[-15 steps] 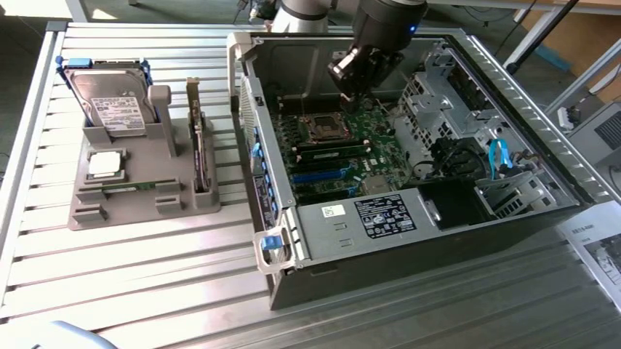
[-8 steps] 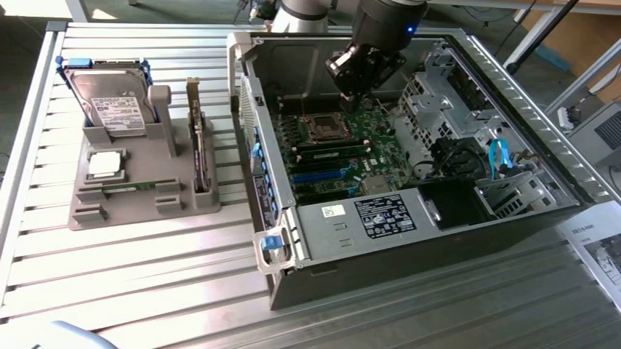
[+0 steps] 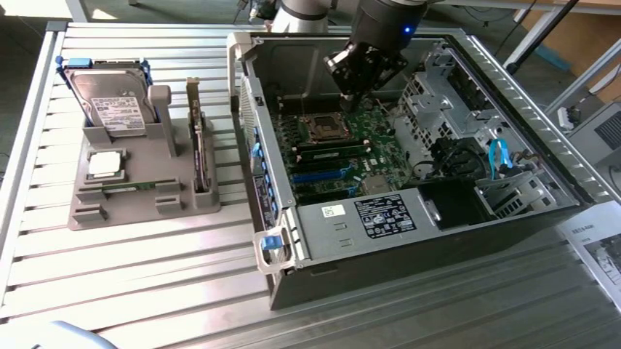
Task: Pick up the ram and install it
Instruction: 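Press down the ram until it locks into place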
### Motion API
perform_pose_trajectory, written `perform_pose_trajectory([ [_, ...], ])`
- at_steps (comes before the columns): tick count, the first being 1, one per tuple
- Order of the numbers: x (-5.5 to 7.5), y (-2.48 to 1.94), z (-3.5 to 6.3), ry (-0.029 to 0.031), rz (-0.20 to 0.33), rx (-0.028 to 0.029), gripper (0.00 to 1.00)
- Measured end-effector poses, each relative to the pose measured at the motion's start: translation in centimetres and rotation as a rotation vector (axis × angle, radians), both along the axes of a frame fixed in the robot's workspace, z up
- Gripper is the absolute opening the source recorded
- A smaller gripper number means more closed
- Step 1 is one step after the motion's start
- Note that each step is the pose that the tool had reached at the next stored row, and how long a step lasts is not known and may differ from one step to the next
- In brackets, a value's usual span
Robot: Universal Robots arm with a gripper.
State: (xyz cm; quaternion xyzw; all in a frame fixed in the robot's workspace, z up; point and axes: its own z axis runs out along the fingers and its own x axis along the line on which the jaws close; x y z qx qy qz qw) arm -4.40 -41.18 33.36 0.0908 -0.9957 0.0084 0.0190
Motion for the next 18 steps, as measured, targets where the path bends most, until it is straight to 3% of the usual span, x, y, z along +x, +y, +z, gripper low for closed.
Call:
perform_pose_trajectory([
  [10,0.00,0.00,-0.01,0.0000,-0.123,0.0000,0.10],
  [18,0.00,0.00,-0.01,0.0000,-0.139,0.0000,0.10],
])
